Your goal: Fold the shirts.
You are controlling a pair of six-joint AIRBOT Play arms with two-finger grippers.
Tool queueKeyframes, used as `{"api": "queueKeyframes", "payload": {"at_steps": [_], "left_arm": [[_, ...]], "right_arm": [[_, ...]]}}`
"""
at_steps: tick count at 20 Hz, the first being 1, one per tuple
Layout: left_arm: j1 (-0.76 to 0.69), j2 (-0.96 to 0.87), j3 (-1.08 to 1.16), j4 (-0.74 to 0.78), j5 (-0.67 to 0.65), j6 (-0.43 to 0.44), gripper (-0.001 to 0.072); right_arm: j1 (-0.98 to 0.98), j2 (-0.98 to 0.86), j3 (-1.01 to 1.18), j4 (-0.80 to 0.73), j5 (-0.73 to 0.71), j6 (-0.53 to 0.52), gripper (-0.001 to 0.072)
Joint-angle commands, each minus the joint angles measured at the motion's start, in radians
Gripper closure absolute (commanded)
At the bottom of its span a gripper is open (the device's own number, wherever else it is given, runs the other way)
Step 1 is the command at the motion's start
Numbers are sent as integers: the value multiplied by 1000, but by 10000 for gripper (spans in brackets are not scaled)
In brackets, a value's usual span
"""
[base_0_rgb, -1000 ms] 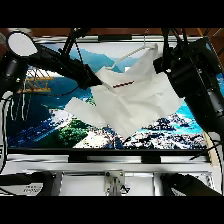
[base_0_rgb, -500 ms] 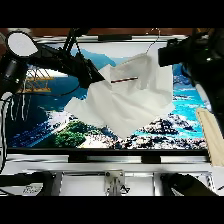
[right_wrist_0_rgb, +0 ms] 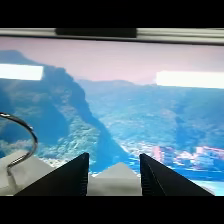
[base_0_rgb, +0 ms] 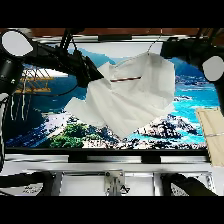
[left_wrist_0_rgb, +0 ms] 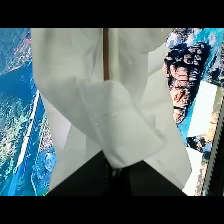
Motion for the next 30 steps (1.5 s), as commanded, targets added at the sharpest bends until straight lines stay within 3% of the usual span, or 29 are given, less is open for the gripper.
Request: {"api": "queueKeyframes", "payload": {"at_steps": [1,4,8,10,14,17,22,26,27,28,30], "left_arm": [[0,1,1,0,6,-2,663],[1,1,1,0,6,-2,663],[4,1,1,0,6,-2,663],[12,1,1,0,6,-2,663],[25,1,1,-1,28,-5,664],[24,1,1,-8,32,-5,664],[24,1,1,-10,32,-10,663],[24,0,1,-9,32,-13,664],[24,0,1,-9,32,-13,663],[24,0,1,-9,32,-13,663],[23,0,1,-10,32,-13,664]], "right_arm": [[-37,-69,0,453,-47,-430,254],[-37,-87,0,622,-55,-571,255],[-38,-74,0,635,-36,-578,258],[-40,-49,0,570,-35,-552,258],[-55,-2,0,333,85,-348,258],[-73,0,0,322,204,-328,256],[-74,0,0,241,197,-265,256],[-78,20,2,378,184,-296,255],[-78,38,2,424,178,-319,235],[-78,60,2,453,172,-323,150],[-76,78,2,480,176,-323,151]]}}
